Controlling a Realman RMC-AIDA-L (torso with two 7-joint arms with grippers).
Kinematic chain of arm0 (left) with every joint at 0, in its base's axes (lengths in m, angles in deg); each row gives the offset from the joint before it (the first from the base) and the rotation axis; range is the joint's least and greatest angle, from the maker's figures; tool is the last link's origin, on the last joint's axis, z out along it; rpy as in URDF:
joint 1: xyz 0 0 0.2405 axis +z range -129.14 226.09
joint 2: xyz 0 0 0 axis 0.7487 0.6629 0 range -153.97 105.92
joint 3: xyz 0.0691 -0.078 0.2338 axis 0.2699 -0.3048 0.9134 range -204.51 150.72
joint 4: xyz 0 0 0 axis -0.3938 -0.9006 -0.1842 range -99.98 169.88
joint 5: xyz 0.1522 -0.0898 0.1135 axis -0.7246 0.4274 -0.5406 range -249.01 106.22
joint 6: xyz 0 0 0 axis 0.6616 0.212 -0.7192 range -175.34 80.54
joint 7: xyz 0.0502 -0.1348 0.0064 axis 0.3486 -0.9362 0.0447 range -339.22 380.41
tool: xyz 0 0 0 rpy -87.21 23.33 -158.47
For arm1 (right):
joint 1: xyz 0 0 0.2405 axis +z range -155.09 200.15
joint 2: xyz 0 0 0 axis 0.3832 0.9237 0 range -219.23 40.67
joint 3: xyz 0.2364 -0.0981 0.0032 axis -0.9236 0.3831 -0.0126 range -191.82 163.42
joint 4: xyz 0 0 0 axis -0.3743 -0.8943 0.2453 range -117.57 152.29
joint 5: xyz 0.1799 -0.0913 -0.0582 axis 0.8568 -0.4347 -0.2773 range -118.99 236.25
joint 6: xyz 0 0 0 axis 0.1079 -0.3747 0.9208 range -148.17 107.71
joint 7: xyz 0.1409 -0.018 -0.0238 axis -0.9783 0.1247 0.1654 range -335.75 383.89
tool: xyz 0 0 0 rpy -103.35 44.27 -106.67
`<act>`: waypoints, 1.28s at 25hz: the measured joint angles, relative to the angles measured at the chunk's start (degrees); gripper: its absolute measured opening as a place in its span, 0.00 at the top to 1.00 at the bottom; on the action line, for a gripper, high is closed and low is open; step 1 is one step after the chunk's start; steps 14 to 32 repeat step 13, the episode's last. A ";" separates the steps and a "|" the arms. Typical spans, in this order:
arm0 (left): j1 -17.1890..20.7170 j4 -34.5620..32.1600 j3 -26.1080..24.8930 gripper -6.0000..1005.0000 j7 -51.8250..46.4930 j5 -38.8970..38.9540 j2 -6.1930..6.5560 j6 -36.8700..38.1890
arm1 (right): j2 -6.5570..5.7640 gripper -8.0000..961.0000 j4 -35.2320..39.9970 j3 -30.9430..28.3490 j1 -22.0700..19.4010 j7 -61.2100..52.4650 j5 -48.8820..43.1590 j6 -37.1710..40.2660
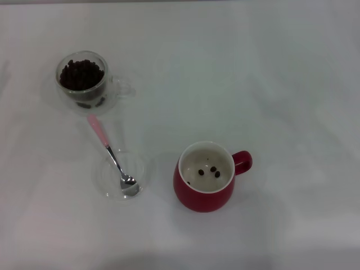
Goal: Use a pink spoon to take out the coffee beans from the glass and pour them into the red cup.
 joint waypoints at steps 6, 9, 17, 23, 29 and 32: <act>-3.68 5.71 -0.18 0.26 10.96 2.72 -0.01 -6.88 | -0.74 0.37 0.36 -0.83 2.77 0.11 -0.24 -5.13; -4.02 6.65 -0.26 0.26 14.01 4.31 0.00 -7.20 | 0.14 0.37 0.58 -1.32 2.95 0.59 -0.08 -5.24; -3.88 6.56 0.00 0.26 14.80 5.76 0.09 -5.90 | 1.47 0.37 1.66 -1.88 2.46 0.90 -0.42 -4.02; -3.88 6.56 0.00 0.26 14.80 5.76 0.09 -5.90 | 1.47 0.37 1.66 -1.88 2.46 0.90 -0.42 -4.02; -3.88 6.56 0.00 0.26 14.80 5.76 0.09 -5.90 | 1.47 0.37 1.66 -1.88 2.46 0.90 -0.42 -4.02; -3.88 6.56 0.00 0.26 14.80 5.76 0.09 -5.90 | 1.47 0.37 1.66 -1.88 2.46 0.90 -0.42 -4.02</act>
